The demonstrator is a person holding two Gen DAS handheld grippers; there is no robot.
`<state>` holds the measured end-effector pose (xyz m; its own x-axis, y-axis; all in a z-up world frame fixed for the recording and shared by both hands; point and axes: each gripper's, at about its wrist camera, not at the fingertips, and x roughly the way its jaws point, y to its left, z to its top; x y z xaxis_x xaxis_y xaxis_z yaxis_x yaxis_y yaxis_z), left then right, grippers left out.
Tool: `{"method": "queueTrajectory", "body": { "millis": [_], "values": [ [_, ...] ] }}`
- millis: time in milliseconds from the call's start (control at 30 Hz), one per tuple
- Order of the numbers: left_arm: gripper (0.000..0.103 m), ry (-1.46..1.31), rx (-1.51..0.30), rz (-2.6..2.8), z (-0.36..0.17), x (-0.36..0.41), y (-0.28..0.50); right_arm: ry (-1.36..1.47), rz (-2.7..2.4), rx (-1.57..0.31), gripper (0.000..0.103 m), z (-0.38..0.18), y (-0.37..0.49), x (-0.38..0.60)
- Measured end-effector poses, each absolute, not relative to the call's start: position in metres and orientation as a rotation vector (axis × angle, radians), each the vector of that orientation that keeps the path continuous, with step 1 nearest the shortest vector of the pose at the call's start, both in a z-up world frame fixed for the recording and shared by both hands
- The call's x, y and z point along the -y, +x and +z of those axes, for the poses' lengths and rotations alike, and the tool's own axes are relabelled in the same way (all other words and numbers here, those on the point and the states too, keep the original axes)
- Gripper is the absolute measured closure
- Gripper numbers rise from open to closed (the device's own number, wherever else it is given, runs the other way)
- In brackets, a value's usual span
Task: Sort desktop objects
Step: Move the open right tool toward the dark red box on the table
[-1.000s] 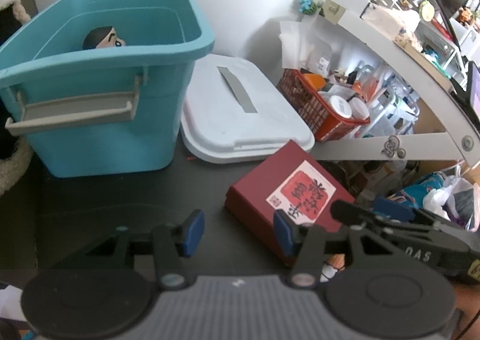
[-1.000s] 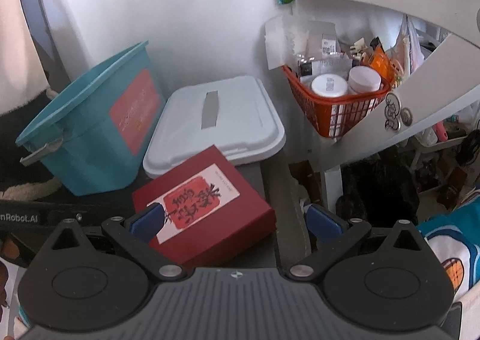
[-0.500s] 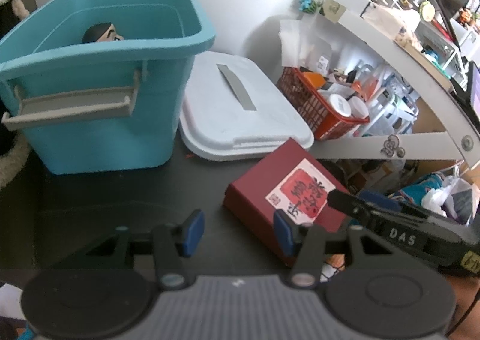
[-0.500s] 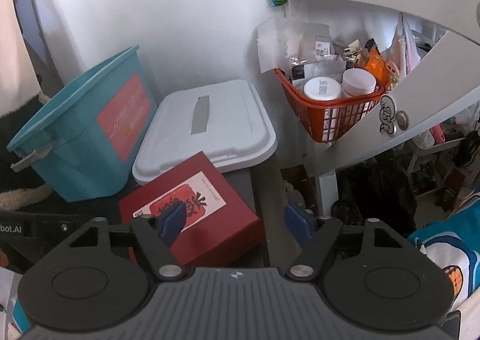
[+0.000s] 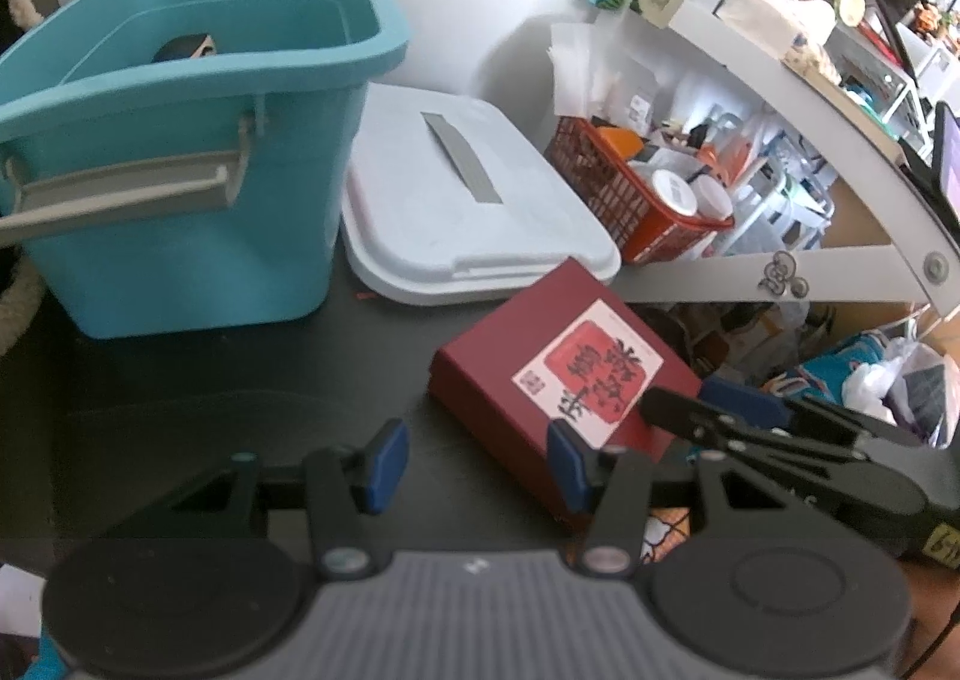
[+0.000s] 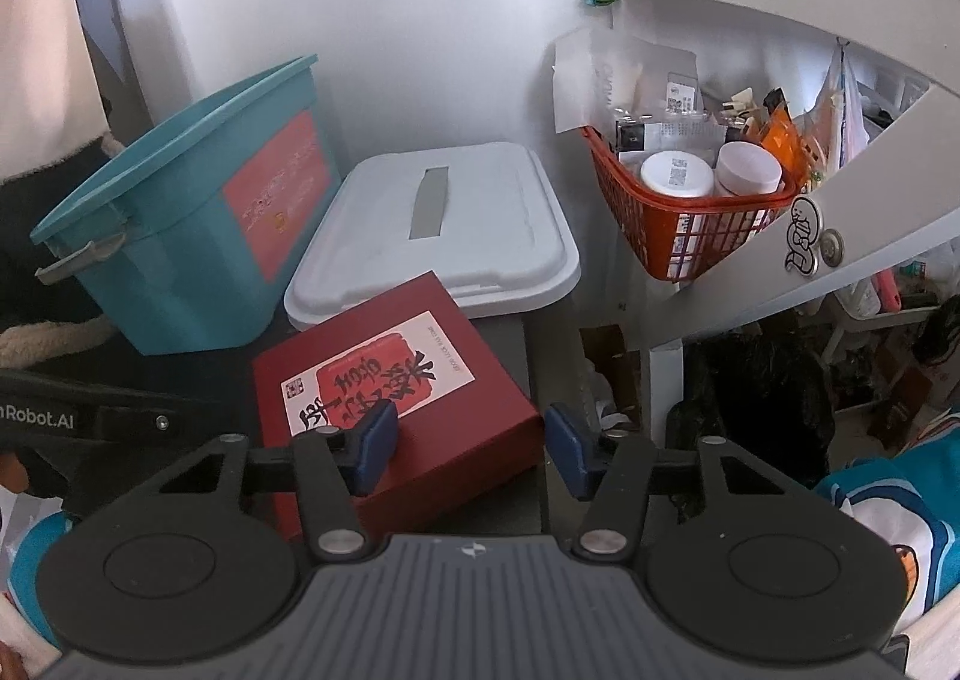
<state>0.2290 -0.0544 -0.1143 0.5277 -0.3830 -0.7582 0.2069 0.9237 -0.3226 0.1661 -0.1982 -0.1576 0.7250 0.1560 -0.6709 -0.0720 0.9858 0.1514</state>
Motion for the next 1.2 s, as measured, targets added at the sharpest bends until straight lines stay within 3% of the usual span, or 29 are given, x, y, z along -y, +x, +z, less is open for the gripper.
{"method": "queueTrajectory", "body": {
  "millis": [367, 500, 567, 733, 967, 1200],
  "values": [
    [0.048, -0.200, -0.962, -0.360, -0.119, 0.058, 0.231, 0.093, 0.168, -0.785, 0.049, -0.151, 0.151, 0.189],
    [0.048, -0.201, -0.966, -0.355, -0.121, 0.059, 0.231, 0.081, 0.150, -0.721, 0.045, -0.143, 0.148, 0.190],
    [0.049, -0.202, -0.969, -0.354, -0.122, 0.060, 0.232, 0.078, 0.139, -0.692, 0.037, -0.140, 0.148, 0.191],
    [0.050, -0.204, -0.966, -0.360, -0.124, 0.064, 0.234, 0.143, 0.120, -0.724, 0.038, -0.150, 0.164, 0.202],
    [0.056, -0.203, -0.957, -0.382, -0.123, 0.068, 0.233, 0.223, 0.165, -0.755, 0.060, -0.161, 0.174, 0.208],
    [0.060, -0.227, -0.972, -0.412, -0.127, 0.071, 0.233, 0.217, 0.176, -0.766, 0.067, -0.159, 0.168, 0.205]
  ]
}}
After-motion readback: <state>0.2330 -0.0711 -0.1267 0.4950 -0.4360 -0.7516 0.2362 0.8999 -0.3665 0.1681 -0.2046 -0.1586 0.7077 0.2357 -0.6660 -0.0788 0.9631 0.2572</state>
